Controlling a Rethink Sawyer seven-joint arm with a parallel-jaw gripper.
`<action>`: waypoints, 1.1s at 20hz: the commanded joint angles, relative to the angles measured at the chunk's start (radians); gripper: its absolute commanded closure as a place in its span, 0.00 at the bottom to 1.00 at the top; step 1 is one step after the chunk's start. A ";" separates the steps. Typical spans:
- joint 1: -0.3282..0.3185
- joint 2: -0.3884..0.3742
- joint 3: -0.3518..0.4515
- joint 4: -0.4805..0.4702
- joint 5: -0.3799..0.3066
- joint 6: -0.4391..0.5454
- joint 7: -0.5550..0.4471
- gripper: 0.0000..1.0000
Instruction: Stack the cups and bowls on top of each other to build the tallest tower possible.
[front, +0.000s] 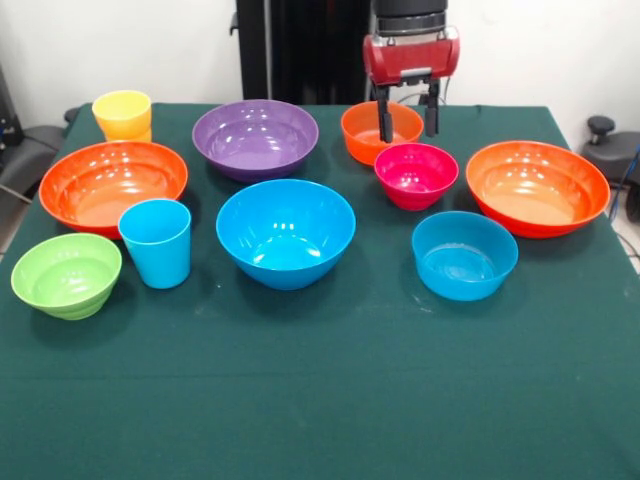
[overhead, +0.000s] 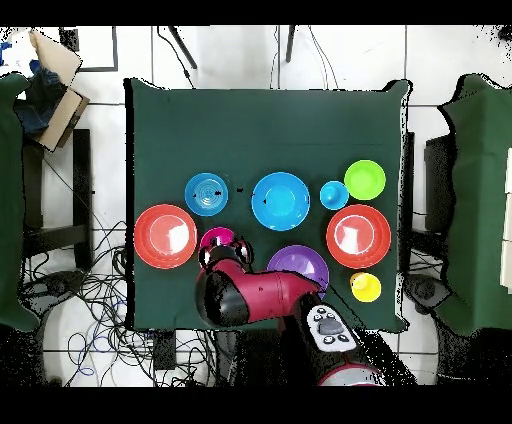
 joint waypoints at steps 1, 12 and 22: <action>-0.020 0.090 0.010 -0.030 -0.091 -0.053 0.097 0.00; 0.006 0.072 -0.009 -0.045 -0.106 -0.052 0.105 0.00; 0.022 0.032 0.000 -0.047 -0.077 0.035 0.100 0.00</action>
